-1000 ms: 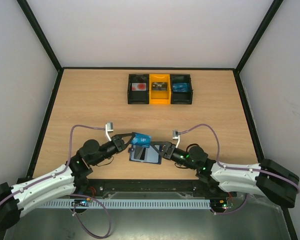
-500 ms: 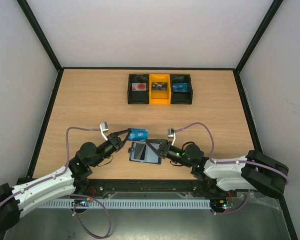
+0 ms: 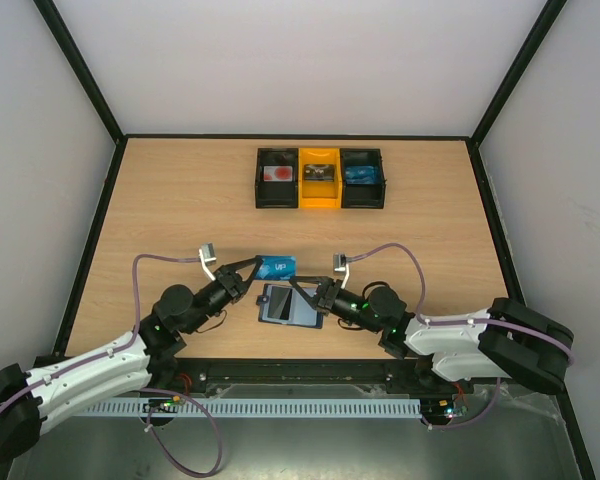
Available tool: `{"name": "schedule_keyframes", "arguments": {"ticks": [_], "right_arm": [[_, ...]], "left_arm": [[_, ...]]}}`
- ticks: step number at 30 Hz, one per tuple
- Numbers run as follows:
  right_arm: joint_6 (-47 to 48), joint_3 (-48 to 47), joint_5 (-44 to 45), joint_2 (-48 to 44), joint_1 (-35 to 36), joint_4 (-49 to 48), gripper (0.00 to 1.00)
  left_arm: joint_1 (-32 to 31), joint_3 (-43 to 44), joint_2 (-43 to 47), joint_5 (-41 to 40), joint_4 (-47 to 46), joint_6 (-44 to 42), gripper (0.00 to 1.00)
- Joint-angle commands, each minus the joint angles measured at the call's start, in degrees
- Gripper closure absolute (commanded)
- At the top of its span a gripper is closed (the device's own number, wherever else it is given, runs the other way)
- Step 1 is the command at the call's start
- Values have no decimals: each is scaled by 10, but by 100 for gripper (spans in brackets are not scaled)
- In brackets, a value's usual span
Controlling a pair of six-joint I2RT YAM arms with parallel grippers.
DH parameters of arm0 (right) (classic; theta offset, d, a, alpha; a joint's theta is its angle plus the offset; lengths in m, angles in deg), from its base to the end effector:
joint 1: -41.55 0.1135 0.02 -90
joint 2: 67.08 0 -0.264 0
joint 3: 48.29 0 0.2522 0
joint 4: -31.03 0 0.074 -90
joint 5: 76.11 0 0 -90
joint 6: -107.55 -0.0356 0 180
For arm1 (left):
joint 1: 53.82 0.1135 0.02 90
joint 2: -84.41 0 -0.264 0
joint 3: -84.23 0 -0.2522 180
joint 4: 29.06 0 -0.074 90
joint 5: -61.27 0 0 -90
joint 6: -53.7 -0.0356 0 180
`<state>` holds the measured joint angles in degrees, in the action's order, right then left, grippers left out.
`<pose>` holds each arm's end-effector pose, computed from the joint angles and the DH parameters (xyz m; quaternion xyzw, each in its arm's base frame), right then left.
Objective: Take the credit cards out of the card holder
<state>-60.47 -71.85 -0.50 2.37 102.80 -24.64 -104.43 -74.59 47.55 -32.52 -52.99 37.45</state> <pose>0.0931 0.1882 0.1980 -0.0016 0.6463 0.7394 0.1884 0.1033 -0.1221 0.2194 -0.1557 0.6357 -0.6583 0.3718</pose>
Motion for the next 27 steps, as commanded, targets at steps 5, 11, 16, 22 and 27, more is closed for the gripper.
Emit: {"name": "schedule_keyframes", "arguments": {"ticks": [5,11,16,22,27], "right_arm": [[15,-9,29,-19,3,13,98],[57,-7,55,-64,2,85,98],[154,-67,93,-130,-4,295,98],[240,-114,111,-190,-74,447,98],[310,-172,91,-165,-137,530,98]], "left_arm": [[-1,-6,2,-18,-15,-3,84],[-1,7,27,-19,63,-29,21],[-2,48,37,-12,171,-77,0],[-1,77,40,-16,278,-123,0],[-1,90,38,-22,329,-162,0]]}}
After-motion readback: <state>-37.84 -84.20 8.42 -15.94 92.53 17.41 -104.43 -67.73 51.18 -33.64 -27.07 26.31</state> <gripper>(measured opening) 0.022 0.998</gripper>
